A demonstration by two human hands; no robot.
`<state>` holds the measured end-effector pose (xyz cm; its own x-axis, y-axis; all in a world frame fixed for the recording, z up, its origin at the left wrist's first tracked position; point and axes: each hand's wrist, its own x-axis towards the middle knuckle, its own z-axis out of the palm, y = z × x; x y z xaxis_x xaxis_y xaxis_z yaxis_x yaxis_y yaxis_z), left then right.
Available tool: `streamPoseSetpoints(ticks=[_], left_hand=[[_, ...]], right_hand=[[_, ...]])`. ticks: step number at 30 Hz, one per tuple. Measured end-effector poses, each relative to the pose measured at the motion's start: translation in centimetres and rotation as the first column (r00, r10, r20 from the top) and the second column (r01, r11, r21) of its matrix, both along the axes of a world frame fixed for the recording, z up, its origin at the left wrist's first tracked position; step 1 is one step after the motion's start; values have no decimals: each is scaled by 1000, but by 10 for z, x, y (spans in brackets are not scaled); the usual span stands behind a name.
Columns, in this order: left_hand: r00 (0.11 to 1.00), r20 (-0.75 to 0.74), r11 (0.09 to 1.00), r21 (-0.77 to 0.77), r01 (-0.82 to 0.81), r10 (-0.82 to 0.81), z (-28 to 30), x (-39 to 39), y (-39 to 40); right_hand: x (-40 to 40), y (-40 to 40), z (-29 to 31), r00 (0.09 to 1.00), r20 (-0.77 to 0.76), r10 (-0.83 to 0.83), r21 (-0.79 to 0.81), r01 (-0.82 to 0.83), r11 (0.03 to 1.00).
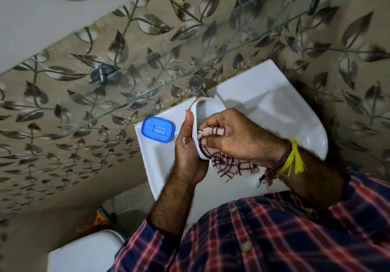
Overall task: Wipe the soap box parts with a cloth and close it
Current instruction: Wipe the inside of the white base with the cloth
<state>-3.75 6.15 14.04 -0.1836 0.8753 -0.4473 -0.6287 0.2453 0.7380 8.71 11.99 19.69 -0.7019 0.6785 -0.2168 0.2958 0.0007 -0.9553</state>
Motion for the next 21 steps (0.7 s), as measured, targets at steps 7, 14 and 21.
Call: streamPoseSetpoints(ticks=[7, 14, 21], left_hand=[[1000, -22, 998, -57, 7, -8, -2, 3, 0], [998, 24, 994, -91, 60, -58, 10, 3, -3], [988, -135, 992, -114, 61, -77, 28, -4, 9]], right_hand=[[3, 1, -4, 993, 69, 95, 18, -96, 995], [11, 8, -4, 930, 65, 361, 85, -365, 927], [1, -2, -16, 984, -139, -113, -17, 112, 994]])
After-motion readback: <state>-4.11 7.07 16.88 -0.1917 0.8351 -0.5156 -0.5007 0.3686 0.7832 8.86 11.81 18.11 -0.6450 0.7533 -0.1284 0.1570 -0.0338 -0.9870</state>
